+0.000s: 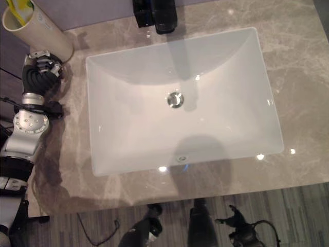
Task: Put brush and paste in cup on sink, flatten towel.
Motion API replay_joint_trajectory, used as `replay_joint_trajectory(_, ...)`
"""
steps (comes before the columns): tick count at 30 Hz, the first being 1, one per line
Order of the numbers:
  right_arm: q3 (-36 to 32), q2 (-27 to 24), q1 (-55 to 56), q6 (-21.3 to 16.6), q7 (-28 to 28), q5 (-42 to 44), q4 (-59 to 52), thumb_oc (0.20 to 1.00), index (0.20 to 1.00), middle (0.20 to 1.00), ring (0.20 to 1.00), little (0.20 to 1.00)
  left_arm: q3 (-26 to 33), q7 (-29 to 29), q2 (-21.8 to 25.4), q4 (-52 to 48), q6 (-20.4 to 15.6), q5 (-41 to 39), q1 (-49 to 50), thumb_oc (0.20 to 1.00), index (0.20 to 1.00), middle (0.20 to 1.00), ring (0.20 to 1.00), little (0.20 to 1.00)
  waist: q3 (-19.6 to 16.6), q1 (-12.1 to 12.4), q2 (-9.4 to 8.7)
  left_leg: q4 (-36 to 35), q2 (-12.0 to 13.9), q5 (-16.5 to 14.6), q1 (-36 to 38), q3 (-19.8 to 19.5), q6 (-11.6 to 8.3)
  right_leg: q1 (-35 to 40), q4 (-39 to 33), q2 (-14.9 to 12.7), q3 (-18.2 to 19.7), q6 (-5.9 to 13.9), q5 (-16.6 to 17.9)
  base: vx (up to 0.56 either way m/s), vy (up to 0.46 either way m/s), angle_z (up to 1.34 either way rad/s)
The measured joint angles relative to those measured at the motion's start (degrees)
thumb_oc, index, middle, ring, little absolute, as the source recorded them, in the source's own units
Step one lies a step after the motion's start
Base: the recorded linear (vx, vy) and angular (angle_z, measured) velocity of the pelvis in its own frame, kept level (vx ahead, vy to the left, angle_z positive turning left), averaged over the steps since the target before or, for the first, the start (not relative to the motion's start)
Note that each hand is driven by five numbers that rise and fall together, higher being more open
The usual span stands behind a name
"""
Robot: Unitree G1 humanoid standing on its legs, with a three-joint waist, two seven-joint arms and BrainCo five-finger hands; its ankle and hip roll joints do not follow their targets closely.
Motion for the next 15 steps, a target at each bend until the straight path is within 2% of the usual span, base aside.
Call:
replay_joint_trajectory(10, 0.2, 0.1, -0.1, -0.6, -0.1, 1.0, 0.2, 1.0, 1.0, 1.0, 1.0, 1.0, -2.1, 3.7, 0.2, 4.3, 0.0, 0.3, -3.8, 0.2, 0.2, 0.2, 0.2, 0.2, -0.1, 0.0, -1.14, 0.0, 0.1, -0.1, -0.6, 0.5, -0.44, -1.2, 0.0, 0.2, 1.1, 0.37, 0.3, 0.01, -0.003, -0.03)
replay_joint_trajectory(15, 0.2, 0.3, -0.3, -0.5, -0.1, 0.9, 0.5, 1.0, 1.0, 1.0, 1.0, 1.0, 0.9, 4.4, 0.1, 1.4, -0.3, -0.9, -1.6, 0.2, 0.2, 0.2, 0.2, 0.2, -0.3, 0.0, -2.17, -0.3, 0.3, 0.0, -1.3, 0.6, -0.59, -2.0, 0.0, 0.1, 1.3, 0.46, 0.6, 0.0, 0.0, 0.0)
